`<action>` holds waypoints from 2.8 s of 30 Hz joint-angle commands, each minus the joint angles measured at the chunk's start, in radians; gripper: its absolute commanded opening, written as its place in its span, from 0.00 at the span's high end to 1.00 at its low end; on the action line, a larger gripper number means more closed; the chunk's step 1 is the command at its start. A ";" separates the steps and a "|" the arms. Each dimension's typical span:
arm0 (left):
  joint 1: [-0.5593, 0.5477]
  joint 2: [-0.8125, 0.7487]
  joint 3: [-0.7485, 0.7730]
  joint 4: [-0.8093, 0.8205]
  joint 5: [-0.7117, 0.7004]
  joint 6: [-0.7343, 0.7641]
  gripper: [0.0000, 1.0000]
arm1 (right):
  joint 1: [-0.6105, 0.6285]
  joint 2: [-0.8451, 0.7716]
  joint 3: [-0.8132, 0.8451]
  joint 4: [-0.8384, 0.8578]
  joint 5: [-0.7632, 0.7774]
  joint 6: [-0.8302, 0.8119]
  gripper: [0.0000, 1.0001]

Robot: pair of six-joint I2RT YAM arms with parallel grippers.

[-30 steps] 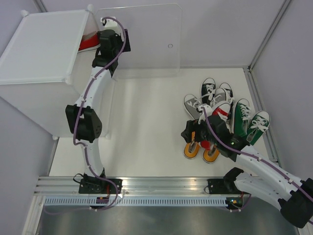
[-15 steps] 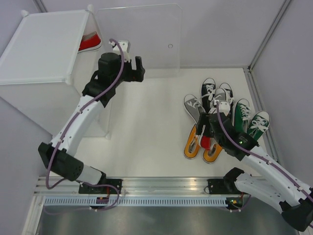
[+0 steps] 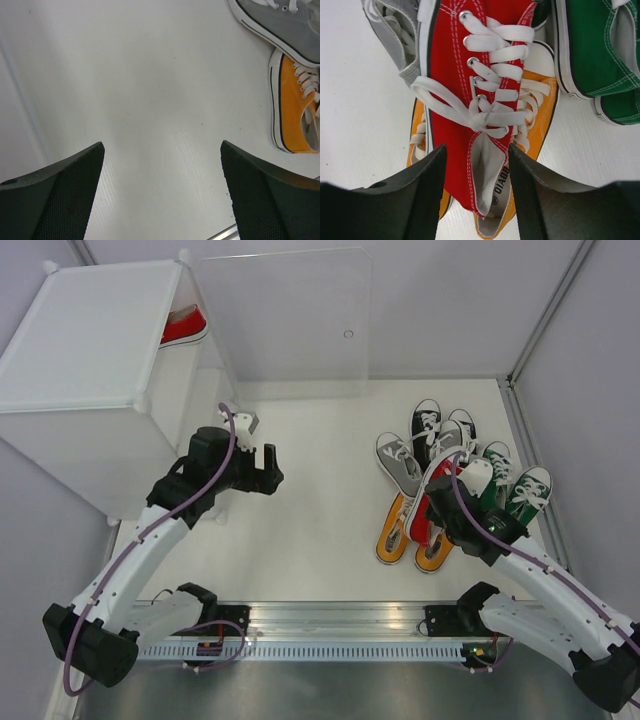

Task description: Place and organize the shoes in the shoe cabinet

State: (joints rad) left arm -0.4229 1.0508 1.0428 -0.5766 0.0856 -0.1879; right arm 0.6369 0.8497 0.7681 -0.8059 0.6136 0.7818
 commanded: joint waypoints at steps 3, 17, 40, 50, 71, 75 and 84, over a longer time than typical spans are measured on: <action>-0.001 -0.046 -0.099 0.021 -0.012 0.015 0.00 | -0.069 -0.038 -0.027 -0.012 0.016 0.060 0.53; -0.002 -0.061 -0.164 0.058 -0.029 0.025 0.00 | -0.226 -0.028 -0.188 0.249 -0.235 0.001 0.57; -0.001 -0.026 -0.176 0.057 -0.079 0.028 0.00 | -0.221 0.041 0.117 0.139 -0.126 -0.256 0.99; -0.001 -0.020 -0.178 0.050 -0.138 0.024 0.00 | -0.003 0.325 0.434 0.234 -0.345 -0.444 0.99; -0.001 -0.014 -0.179 0.053 -0.161 0.018 0.00 | 0.043 1.333 1.069 0.350 -0.865 -0.774 0.89; -0.002 -0.009 -0.178 0.054 -0.144 0.018 0.00 | 0.041 1.341 1.088 0.346 -0.851 -0.773 0.50; -0.010 0.021 -0.165 0.054 -0.090 0.013 0.00 | 0.041 1.008 0.898 0.349 -0.683 -0.734 0.11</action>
State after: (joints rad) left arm -0.4240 1.0584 0.8654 -0.5510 -0.0387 -0.1852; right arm 0.6769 2.0537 1.7058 -0.4953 -0.1520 0.0261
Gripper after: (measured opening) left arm 0.994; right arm 0.873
